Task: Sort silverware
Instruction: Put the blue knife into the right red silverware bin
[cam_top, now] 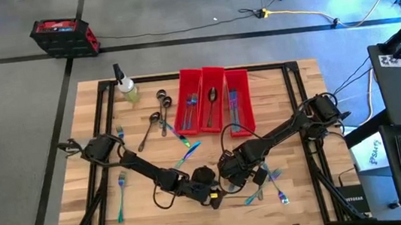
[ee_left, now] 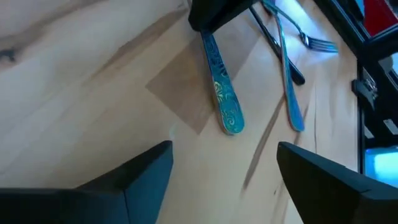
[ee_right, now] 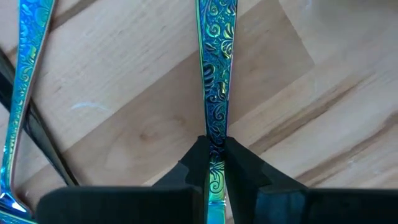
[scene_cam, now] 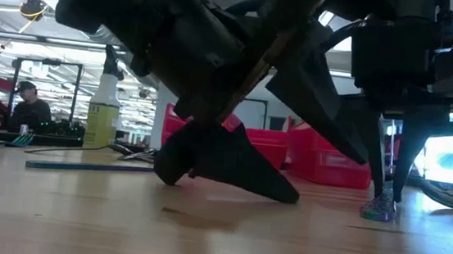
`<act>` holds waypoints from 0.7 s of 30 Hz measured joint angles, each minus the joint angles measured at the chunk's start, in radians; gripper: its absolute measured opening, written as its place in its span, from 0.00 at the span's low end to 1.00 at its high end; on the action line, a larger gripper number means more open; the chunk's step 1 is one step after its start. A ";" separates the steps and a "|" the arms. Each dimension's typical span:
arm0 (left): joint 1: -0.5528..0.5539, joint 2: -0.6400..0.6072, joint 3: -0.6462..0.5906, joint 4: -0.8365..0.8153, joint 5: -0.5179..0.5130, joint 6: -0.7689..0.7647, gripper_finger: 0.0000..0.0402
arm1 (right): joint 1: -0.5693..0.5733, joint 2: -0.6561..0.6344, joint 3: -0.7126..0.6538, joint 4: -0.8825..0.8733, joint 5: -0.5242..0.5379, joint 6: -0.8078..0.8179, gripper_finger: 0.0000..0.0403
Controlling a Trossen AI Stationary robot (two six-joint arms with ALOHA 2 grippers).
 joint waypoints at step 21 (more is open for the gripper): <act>0.023 0.004 0.000 0.014 -0.129 -0.049 0.69 | 0.000 0.000 0.129 -0.057 0.000 -0.001 0.05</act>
